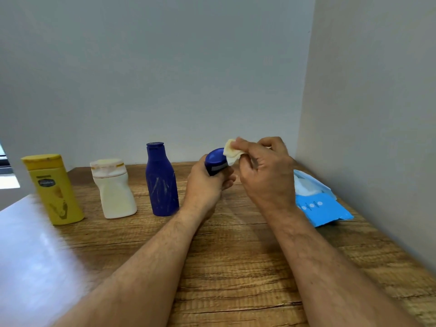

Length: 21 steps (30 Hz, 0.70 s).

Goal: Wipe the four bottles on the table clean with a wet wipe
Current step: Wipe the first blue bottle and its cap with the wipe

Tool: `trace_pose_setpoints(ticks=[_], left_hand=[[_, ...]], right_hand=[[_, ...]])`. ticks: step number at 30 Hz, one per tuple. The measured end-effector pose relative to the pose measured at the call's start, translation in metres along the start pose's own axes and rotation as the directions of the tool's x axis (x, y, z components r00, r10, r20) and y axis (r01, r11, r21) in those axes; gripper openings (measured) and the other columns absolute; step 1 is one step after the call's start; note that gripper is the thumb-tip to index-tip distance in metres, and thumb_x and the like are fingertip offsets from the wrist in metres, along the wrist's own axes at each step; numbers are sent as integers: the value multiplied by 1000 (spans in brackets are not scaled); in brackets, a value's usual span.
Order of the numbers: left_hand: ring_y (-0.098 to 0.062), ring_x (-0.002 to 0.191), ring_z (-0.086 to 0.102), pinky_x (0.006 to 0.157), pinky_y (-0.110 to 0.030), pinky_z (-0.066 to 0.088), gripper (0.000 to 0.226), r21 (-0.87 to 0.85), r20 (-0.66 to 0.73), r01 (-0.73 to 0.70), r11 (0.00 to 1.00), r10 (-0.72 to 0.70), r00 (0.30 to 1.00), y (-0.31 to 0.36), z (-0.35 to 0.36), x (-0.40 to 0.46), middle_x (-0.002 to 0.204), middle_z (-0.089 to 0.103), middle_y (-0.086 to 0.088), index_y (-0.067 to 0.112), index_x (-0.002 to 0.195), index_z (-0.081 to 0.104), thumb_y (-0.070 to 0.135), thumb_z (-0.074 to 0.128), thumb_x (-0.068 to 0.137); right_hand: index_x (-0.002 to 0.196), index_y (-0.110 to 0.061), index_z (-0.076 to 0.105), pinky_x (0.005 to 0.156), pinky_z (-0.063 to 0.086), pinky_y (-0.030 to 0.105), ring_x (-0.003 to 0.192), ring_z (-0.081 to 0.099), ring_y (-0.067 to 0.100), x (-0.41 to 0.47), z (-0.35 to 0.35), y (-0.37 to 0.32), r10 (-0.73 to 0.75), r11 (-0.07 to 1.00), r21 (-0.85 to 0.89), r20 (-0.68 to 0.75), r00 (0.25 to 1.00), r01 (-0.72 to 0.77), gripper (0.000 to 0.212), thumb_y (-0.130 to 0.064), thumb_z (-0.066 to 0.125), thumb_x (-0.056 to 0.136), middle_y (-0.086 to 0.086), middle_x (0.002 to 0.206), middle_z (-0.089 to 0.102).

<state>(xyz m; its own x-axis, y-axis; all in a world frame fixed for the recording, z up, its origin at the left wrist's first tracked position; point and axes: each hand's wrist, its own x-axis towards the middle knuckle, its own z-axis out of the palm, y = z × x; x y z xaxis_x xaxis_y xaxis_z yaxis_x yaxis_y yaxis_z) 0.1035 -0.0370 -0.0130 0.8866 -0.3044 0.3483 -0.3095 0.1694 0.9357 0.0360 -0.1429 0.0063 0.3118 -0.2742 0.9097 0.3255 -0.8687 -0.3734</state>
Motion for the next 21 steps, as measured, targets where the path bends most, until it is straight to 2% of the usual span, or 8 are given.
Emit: trace_pose_setpoints(ticks=[3, 6, 8, 11, 13, 15, 18, 21], left_hand=[[-6, 83, 73, 63, -14, 54, 25, 65, -16, -29, 997, 30, 999, 2, -3, -2, 98, 75, -4, 16, 118, 67, 10, 68, 95], [-15, 90, 74, 66, -19, 56, 24, 125, -18, -20, 992, 22, 1000, 0, -6, 1, 97, 76, -3, 19, 117, 69, 15, 70, 93], [-21, 95, 73, 72, -25, 57, 26, 100, 15, 9, 995, -10, 1000, 1, -5, 1, 99, 76, -6, 17, 117, 69, 8, 66, 92], [-28, 107, 68, 81, -33, 59, 44, -230, 85, 160, 960, -144, 986, 8, -1, -3, 108, 73, -16, 6, 114, 66, -14, 37, 88], [-36, 118, 63, 96, -45, 57, 45, -454, 134, 254, 854, -216, 967, 8, -1, -5, 121, 67, -26, -4, 114, 64, -10, 30, 86], [-41, 121, 62, 101, -53, 53, 40, -537, 134, 264, 801, -228, 964, 5, -5, -2, 127, 64, -31, -13, 119, 61, 3, 33, 94], [-36, 116, 67, 98, -49, 56, 43, -447, 86, 259, 857, -246, 965, 6, -6, 0, 120, 70, -23, -7, 118, 66, 29, 48, 105], [-36, 123, 63, 101, -46, 55, 24, -320, 137, 234, 918, -200, 970, 9, -3, -2, 125, 70, -17, 8, 118, 71, 6, 58, 99]], right_hand=[[108, -34, 74, 68, 57, 34, 82, 57, 15, -4, 2, -3, 8, 1000, -14, 130, 991, -7, 28, -20, 67, 84, 1, 94, 53], [101, -31, 77, 64, 54, 25, 76, 56, 11, -5, 2, -4, -10, 1000, -13, 151, 988, 12, 23, -20, 71, 81, -2, 87, 54], [95, -27, 79, 64, 50, 16, 74, 57, 8, -5, 2, -6, -12, 1000, 20, 112, 994, 9, 21, -16, 72, 78, -3, 84, 59], [94, -24, 78, 71, 46, 6, 79, 63, 7, -3, 2, -10, 74, 994, 83, -22, 997, -72, 21, -11, 66, 80, -4, 87, 70], [96, -23, 77, 74, 47, 6, 83, 64, 7, 0, 1, -10, 156, 984, 105, -87, 984, -147, 22, -11, 62, 84, -6, 89, 73], [98, -23, 76, 77, 51, 11, 86, 65, 7, 2, -1, -8, 238, 966, 127, -92, 967, -225, 21, -13, 61, 88, -8, 92, 74], [100, -23, 75, 75, 48, 3, 84, 63, 0, 2, -1, -6, 312, 944, 124, -36, 949, -306, 18, -15, 62, 91, -13, 94, 72], [99, -26, 74, 71, 45, 2, 82, 61, -3, 0, 2, -5, 341, 936, 89, 16, 940, -341, 17, -19, 61, 92, -16, 91, 71]])
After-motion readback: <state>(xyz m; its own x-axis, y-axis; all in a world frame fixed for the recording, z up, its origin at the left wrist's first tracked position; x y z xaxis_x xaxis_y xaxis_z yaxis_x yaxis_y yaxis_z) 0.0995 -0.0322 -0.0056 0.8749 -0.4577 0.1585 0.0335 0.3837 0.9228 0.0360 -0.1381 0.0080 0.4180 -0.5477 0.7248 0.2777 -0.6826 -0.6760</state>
